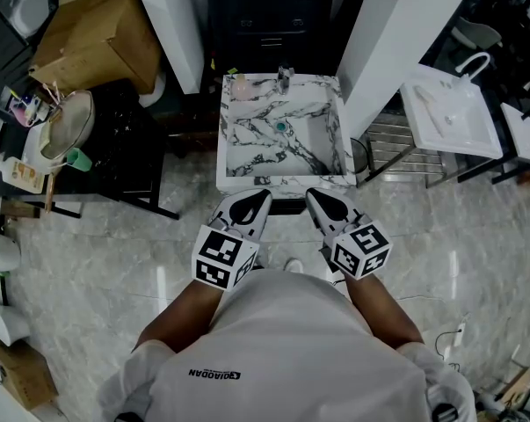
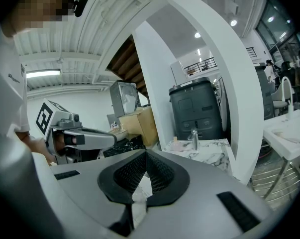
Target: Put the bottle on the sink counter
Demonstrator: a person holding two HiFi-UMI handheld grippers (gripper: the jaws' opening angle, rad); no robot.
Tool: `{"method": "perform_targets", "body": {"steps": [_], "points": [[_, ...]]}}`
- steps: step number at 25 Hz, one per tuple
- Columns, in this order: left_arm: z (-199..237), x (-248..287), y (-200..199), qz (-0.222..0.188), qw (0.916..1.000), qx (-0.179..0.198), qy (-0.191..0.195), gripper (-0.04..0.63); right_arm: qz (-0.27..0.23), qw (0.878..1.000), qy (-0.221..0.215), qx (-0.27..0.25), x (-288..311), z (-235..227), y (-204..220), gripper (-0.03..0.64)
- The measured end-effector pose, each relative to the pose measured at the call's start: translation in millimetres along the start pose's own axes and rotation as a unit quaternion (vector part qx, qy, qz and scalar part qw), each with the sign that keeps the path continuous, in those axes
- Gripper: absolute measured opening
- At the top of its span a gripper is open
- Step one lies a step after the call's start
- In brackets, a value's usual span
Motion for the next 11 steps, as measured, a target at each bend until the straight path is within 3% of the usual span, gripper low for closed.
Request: {"method": "perform_targets", "body": {"steps": [11], "points": [[-2.7,1.8,-0.6,0.001,1.0000,0.002,0.000,0.015,0.000,1.000,0.001,0.001,-2.7,-2.4,-0.1,0.040]]}}
Point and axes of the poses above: the fingertips, and each gripper's own axes: x forward along the fingers, z to its left, y out of its underside, the point moved 6 cm from there along -x, backward along the fingers, and after that the axes turned 1 degree about -z, right-handed, at the moved point
